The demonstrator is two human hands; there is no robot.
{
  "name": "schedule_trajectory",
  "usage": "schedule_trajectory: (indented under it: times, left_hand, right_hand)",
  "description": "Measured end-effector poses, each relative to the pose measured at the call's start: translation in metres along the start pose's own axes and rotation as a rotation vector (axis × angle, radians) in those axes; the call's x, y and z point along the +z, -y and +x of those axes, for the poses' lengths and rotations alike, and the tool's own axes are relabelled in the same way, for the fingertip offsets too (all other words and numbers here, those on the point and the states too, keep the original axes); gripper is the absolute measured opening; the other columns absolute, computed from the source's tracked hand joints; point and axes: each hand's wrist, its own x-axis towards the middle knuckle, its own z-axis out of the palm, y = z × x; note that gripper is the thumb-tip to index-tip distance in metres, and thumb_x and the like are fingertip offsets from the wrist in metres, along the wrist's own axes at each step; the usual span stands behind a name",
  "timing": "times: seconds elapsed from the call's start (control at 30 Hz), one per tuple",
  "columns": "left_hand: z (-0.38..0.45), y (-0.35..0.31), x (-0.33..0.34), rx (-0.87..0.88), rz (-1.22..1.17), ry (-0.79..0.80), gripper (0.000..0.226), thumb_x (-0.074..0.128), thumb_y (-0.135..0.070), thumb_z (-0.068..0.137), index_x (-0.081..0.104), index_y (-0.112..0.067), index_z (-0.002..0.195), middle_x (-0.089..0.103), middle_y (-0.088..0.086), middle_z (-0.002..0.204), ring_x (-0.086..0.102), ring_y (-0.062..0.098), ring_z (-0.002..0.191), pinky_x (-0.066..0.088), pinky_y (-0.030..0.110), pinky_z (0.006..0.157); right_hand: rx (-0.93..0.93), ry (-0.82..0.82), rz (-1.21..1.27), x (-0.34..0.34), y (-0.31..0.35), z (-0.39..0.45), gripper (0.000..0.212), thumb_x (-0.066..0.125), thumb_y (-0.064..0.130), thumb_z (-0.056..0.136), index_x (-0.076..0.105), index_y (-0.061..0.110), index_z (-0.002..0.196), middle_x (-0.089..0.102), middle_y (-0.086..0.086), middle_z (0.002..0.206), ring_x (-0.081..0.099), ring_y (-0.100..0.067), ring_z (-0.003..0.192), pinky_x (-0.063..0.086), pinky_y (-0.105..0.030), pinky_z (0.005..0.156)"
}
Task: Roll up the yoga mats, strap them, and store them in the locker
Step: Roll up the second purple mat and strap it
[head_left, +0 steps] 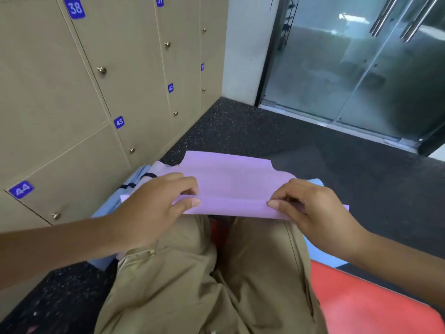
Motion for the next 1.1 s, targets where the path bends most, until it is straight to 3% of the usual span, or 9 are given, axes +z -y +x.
schedule_trajectory:
  times: [0.27,0.43,0.57,0.63,0.73,0.83,1.03,1.1]
  left_hand:
    - [-0.038,0.005,0.047,-0.085,-0.064,0.108,0.022,0.04,-0.055,0.097,0.047,-0.039,0.084,0.053,-0.015,0.09,0.054,0.01,0.084,0.047,0.032,0.074]
    - [-0.036,0.007,0.054,-0.214,-0.156,0.164,0.016,0.053,-0.042,0.102,0.054,-0.037,0.087,0.061,-0.012,0.092,0.06,0.013,0.09,0.051,0.04,0.083]
    - [-0.028,0.007,0.058,-0.318,-0.192,0.18,0.008,0.06,-0.039,0.1,0.055,-0.036,0.094,0.065,-0.012,0.095,0.064,0.006,0.097,0.049,0.026,0.082]
    - [-0.025,0.008,0.06,-0.356,-0.262,0.184,0.008,0.065,-0.034,0.098,0.059,-0.033,0.093,0.064,-0.012,0.09,0.063,0.004,0.089,0.045,0.022,0.076]
    - [-0.027,0.013,0.062,-0.389,-0.335,0.231,0.011,0.07,-0.029,0.096,0.062,-0.028,0.088,0.063,-0.01,0.08,0.057,0.008,0.074,0.049,0.035,0.08]
    - [-0.03,0.019,0.064,-0.376,-0.358,0.262,0.017,0.07,-0.026,0.097,0.063,-0.028,0.082,0.065,-0.011,0.076,0.059,0.009,0.075,0.05,0.041,0.085]
    - [-0.032,0.027,0.065,-0.222,-0.315,0.256,0.021,0.06,-0.05,0.093,0.066,-0.033,0.082,0.063,-0.01,0.093,0.063,0.014,0.088,0.045,0.024,0.078]
    - [-0.033,0.03,0.064,-0.198,-0.303,0.26,0.015,0.07,-0.05,0.09,0.068,-0.036,0.086,0.06,-0.012,0.1,0.063,0.014,0.095,0.045,0.02,0.082]
  right_hand:
    - [0.176,0.055,0.1,0.046,-0.01,-0.049,0.01,0.066,0.035,0.095,0.063,0.034,0.086,0.064,0.015,0.086,0.063,-0.01,0.083,0.048,-0.026,0.072]
    - [0.243,0.068,0.134,0.052,-0.014,-0.045,0.015,0.071,0.027,0.093,0.063,0.032,0.082,0.064,0.013,0.083,0.061,-0.013,0.079,0.047,-0.021,0.07]
    - [0.281,0.097,0.131,0.057,-0.019,-0.039,0.02,0.075,0.026,0.091,0.061,0.032,0.079,0.063,0.012,0.083,0.058,-0.014,0.078,0.045,-0.02,0.068]
    - [0.303,0.127,0.138,0.058,-0.022,-0.038,0.02,0.076,0.027,0.091,0.061,0.032,0.078,0.063,0.013,0.083,0.058,-0.013,0.079,0.045,-0.019,0.068]
    - [0.339,0.182,0.177,0.059,-0.024,-0.038,0.018,0.077,0.027,0.09,0.063,0.028,0.077,0.063,0.015,0.083,0.059,-0.012,0.079,0.044,-0.017,0.068]
    - [0.382,0.208,0.242,0.061,-0.025,-0.038,0.018,0.079,0.024,0.089,0.065,0.025,0.077,0.065,0.017,0.082,0.06,-0.008,0.076,0.044,-0.015,0.067]
    - [0.309,0.152,0.199,0.073,-0.035,-0.037,0.024,0.082,0.021,0.085,0.064,0.032,0.074,0.06,0.012,0.077,0.056,-0.01,0.084,0.041,-0.016,0.071]
    - [0.222,0.1,0.177,0.079,-0.04,-0.038,0.019,0.081,0.023,0.085,0.066,0.03,0.076,0.057,0.015,0.076,0.054,-0.008,0.082,0.039,-0.016,0.072]
